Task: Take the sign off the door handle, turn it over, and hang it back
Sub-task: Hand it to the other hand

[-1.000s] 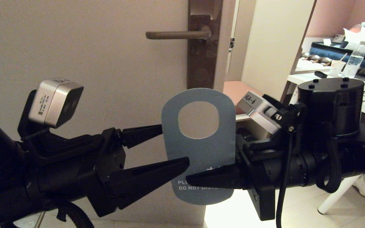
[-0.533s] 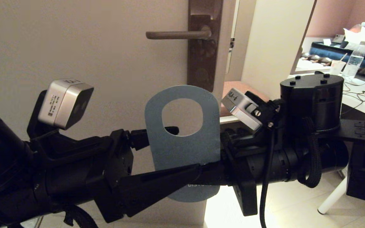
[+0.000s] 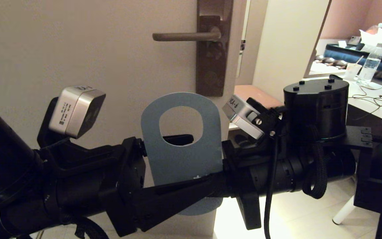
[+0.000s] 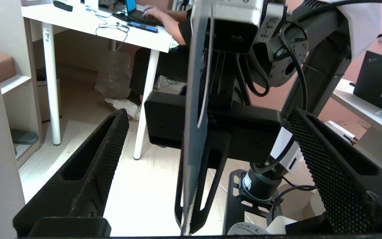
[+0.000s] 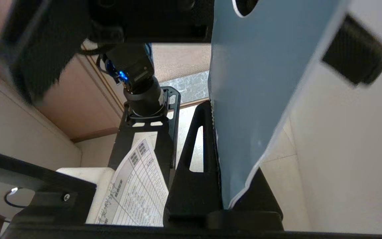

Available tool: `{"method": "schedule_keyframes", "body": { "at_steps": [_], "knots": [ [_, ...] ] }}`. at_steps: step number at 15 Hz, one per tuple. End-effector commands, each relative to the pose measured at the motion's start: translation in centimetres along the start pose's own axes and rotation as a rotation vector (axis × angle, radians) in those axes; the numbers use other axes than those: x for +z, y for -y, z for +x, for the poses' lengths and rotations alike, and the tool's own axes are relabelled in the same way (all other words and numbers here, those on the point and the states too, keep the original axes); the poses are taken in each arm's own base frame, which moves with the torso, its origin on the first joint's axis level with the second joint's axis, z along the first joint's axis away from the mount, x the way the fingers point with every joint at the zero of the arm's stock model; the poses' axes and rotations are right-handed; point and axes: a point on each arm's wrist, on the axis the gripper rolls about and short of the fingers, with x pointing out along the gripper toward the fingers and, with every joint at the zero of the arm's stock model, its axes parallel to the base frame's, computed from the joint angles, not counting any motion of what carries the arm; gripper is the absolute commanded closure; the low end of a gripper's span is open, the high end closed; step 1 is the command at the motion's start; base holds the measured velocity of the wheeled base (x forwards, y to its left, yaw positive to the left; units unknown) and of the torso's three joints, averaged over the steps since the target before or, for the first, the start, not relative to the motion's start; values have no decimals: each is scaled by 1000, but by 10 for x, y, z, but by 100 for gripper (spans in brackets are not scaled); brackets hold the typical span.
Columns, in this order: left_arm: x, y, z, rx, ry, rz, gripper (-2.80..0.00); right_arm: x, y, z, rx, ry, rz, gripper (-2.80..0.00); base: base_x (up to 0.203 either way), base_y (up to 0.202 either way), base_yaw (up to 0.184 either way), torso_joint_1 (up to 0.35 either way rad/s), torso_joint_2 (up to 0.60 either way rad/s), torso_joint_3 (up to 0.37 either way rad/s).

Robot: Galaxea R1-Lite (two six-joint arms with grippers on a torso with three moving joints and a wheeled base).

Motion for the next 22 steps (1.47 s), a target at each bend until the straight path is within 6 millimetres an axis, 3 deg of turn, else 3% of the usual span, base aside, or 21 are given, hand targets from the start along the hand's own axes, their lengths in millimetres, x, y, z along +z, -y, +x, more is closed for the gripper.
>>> {"method": "schedule_keyframes", "body": {
  "at_steps": [1, 22],
  "knots": [
    [-2, 1, 1, -10, -5, -5, -280, 1, 1, 1, 5, 4, -5, 0, 0, 0, 0, 0, 0, 0],
    [-10, 9, 5, -50, -32, -21, -280, 5, -8, 1, 29, 11, -20, 0, 0, 0, 0, 0, 0, 0]
  ]
}}
